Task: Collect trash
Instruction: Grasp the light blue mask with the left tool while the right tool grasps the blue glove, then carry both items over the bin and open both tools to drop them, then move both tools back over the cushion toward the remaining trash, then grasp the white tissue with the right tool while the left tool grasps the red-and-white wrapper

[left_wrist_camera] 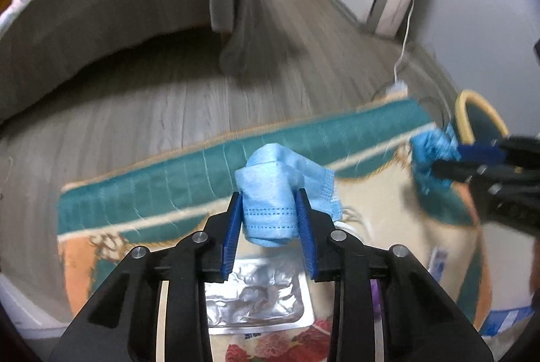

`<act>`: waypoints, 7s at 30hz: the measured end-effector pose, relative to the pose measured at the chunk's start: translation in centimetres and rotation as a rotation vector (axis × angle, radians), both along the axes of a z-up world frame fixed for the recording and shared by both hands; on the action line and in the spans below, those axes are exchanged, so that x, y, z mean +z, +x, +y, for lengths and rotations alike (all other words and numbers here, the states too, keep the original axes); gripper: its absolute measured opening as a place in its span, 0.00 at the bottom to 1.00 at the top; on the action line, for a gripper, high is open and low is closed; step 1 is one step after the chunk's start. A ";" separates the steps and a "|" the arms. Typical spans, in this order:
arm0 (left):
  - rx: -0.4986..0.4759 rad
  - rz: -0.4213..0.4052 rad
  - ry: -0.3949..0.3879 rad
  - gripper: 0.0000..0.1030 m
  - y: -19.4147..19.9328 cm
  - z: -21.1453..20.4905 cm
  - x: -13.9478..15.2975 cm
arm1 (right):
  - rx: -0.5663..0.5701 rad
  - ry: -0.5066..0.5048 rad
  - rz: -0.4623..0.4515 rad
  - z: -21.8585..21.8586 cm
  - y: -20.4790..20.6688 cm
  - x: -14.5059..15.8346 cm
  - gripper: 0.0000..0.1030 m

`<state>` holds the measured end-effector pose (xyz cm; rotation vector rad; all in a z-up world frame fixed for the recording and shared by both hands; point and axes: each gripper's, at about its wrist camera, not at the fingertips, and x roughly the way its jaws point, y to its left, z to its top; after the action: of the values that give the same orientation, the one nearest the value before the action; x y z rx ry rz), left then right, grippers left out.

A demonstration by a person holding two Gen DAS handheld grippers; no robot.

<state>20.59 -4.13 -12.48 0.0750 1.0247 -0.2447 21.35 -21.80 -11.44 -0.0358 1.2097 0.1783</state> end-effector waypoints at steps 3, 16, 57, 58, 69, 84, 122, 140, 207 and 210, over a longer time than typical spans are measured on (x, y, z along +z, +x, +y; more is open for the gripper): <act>0.008 -0.097 -0.011 0.32 -0.9 0.1 2.9 | -0.010 0.005 -0.019 -0.4 -0.6 0.8 0.34; -0.044 -0.172 -0.024 0.32 -5.1 -1.9 6.4 | -0.035 0.032 -0.086 -1.6 -3.8 4.4 0.34; -0.099 -0.120 -0.058 0.33 -10.7 -14.4 4.2 | -0.230 0.041 -0.133 -14.6 -7.5 6.1 0.34; -0.101 -0.117 -0.064 0.33 -10.7 -14.8 4.3 | -0.245 0.052 -0.125 -14.9 -7.5 5.9 0.34; -0.135 -0.122 -0.056 0.33 -8.3 -18.3 5.6 | -0.298 0.042 -0.131 -17.7 -7.0 5.5 0.34; -0.321 -0.129 0.000 0.40 -6.8 -26.1 4.4 | -0.523 0.048 -0.108 -26.2 -8.1 3.2 0.39; 0.199 -0.216 0.136 0.95 -14.8 2.7 9.7 | -0.224 0.057 -0.223 -6.9 -12.9 10.7 0.94; 0.208 -0.151 0.146 0.95 -15.3 8.0 7.7 | -0.194 0.002 -0.039 -0.4 -12.7 2.8 0.94; -0.216 0.013 0.113 0.13 -14.2 -1.6 1.1 | -0.086 0.082 -0.056 0.2 -10.1 4.8 0.20; -0.204 -0.019 0.091 0.13 -14.3 -2.0 2.3 | -0.098 0.077 -0.062 -0.4 -10.1 5.0 0.20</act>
<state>6.30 -6.08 -10.19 0.2648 1.0100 -0.3818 11.25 -22.23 -6.47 0.0840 1.1396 0.1370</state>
